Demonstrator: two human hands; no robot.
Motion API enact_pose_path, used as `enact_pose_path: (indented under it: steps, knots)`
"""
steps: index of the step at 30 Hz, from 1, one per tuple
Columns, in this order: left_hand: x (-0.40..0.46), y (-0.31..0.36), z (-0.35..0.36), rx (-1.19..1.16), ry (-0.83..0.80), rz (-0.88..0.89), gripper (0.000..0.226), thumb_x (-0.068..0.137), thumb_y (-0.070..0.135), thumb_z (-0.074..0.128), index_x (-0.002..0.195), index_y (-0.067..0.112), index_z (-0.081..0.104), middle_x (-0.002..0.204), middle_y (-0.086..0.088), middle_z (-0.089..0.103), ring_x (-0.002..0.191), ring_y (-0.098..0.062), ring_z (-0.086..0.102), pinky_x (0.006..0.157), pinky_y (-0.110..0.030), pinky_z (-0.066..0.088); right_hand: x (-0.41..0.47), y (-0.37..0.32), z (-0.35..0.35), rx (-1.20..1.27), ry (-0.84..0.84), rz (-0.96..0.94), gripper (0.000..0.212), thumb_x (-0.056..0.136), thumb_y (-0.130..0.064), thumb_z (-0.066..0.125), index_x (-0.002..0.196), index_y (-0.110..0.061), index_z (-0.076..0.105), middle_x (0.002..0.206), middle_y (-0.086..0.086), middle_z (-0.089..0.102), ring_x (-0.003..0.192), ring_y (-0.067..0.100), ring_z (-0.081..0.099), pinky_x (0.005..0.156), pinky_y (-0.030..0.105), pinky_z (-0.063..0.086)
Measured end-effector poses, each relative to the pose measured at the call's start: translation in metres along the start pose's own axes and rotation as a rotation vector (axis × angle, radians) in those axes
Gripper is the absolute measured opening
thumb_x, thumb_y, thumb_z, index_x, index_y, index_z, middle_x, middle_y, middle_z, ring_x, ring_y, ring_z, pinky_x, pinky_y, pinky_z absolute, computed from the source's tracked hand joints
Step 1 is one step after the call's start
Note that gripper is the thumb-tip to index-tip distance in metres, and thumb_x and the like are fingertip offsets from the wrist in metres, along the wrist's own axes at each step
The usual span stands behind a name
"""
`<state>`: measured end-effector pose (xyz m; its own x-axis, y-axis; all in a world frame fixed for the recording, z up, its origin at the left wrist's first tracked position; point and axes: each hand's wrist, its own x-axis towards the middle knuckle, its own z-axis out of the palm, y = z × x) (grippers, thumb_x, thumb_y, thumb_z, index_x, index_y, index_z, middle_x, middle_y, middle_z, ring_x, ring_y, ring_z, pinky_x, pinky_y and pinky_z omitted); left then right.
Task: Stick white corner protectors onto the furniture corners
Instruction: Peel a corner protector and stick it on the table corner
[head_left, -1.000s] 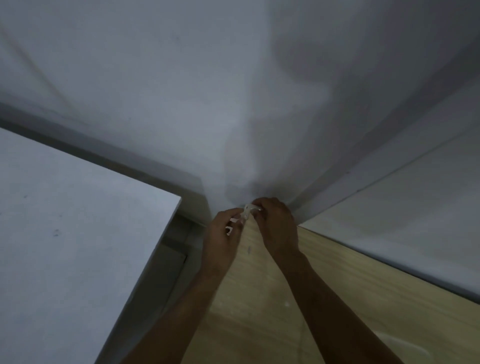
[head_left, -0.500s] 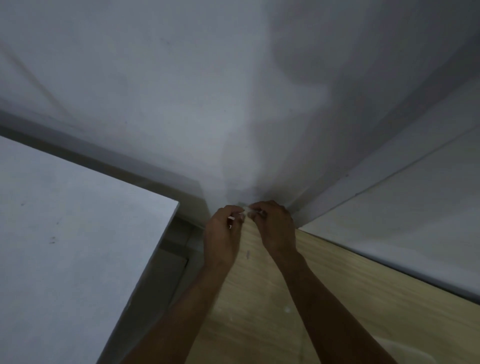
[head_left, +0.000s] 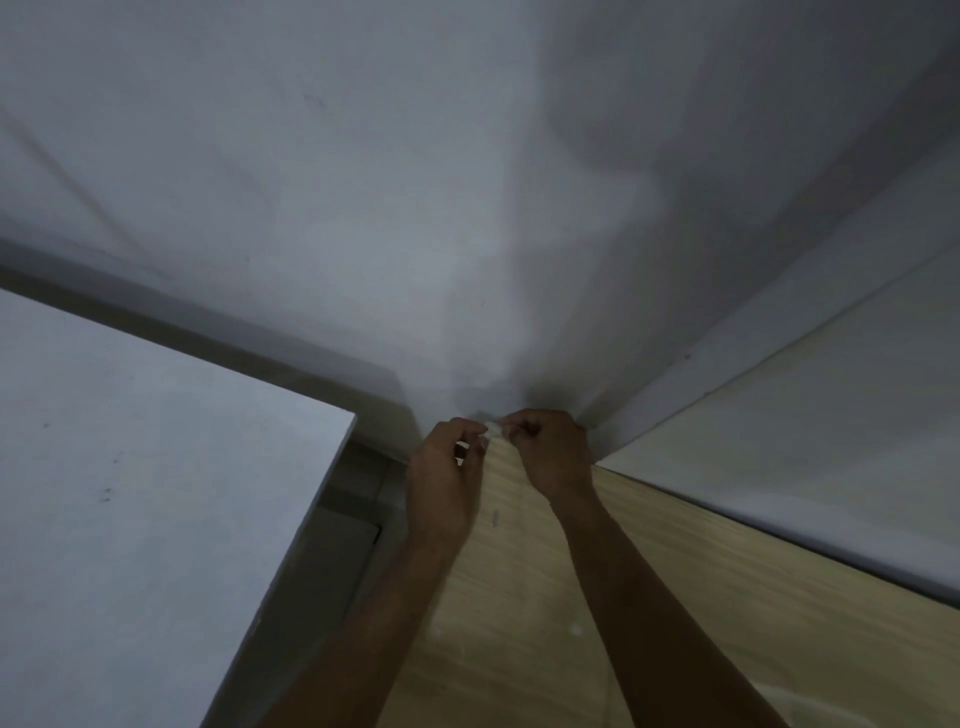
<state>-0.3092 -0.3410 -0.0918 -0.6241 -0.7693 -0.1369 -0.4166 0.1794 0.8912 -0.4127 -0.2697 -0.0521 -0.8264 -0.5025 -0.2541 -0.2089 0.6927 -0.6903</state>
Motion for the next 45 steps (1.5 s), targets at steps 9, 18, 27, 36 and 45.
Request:
enact_pose_path:
  steps: [9, 18, 27, 36, 45]
  knots:
    - [0.001, 0.001, -0.002, 0.25, -0.02, 0.135, 0.021, 0.092, 0.019, 0.06, 0.113, 0.02, 0.065, 0.101, -0.002, 0.066, 0.088, -0.02, 0.064, 0.079, -0.035, 0.055, 0.003, 0.001, 0.001, 0.047, -0.009, 0.068, 0.012, 0.086, -0.014, 0.065, 0.088, -0.013, 0.076, 0.093, 0.001, 0.075, 0.088, 0.013, 0.068, 0.073, 0.014, 0.042]
    - [0.002, 0.0, -0.006, 0.468, -0.112, 0.202, 0.043, 0.092, 0.018, 0.058, 0.134, 0.025, 0.052, 0.118, -0.002, 0.061, 0.1, -0.018, 0.06, 0.085, -0.036, 0.053, 0.006, -0.001, 0.001, 0.035, 0.007, 0.097, 0.011, 0.085, -0.014, 0.066, 0.085, -0.011, 0.076, 0.092, 0.003, 0.075, 0.087, 0.016, 0.067, 0.062, 0.011, 0.033]
    - [0.015, 0.015, 0.001, 0.133, 0.087, 0.039, 0.009, 0.087, 0.022, 0.063, 0.086, 0.026, 0.071, 0.088, 0.008, 0.07, 0.079, -0.007, 0.063, 0.07, -0.026, 0.051, -0.001, 0.001, 0.003, 0.034, 0.046, 0.045, 0.012, 0.088, -0.015, 0.063, 0.085, -0.01, 0.074, 0.091, 0.005, 0.075, 0.086, 0.017, 0.067, 0.067, 0.016, 0.037]
    - [0.035, 0.023, -0.004, 0.075, -0.122, -0.037, 0.014, 0.087, 0.008, 0.062, 0.084, 0.01, 0.076, 0.087, -0.004, 0.074, 0.084, -0.017, 0.068, 0.076, -0.022, 0.049, -0.004, 0.001, 0.004, 0.017, 0.045, -0.015, 0.011, 0.088, -0.017, 0.064, 0.089, -0.013, 0.074, 0.093, 0.002, 0.075, 0.088, 0.017, 0.067, 0.075, 0.021, 0.042]
    - [0.038, 0.029, -0.007, 0.035, -0.15, -0.115, 0.013, 0.086, 0.003, 0.064, 0.083, 0.008, 0.075, 0.085, -0.01, 0.074, 0.07, -0.012, 0.062, 0.07, -0.023, 0.05, -0.001, 0.001, 0.004, -0.036, 0.023, -0.03, 0.016, 0.09, -0.016, 0.061, 0.093, -0.007, 0.074, 0.098, 0.007, 0.074, 0.093, 0.021, 0.067, 0.081, 0.024, 0.043]
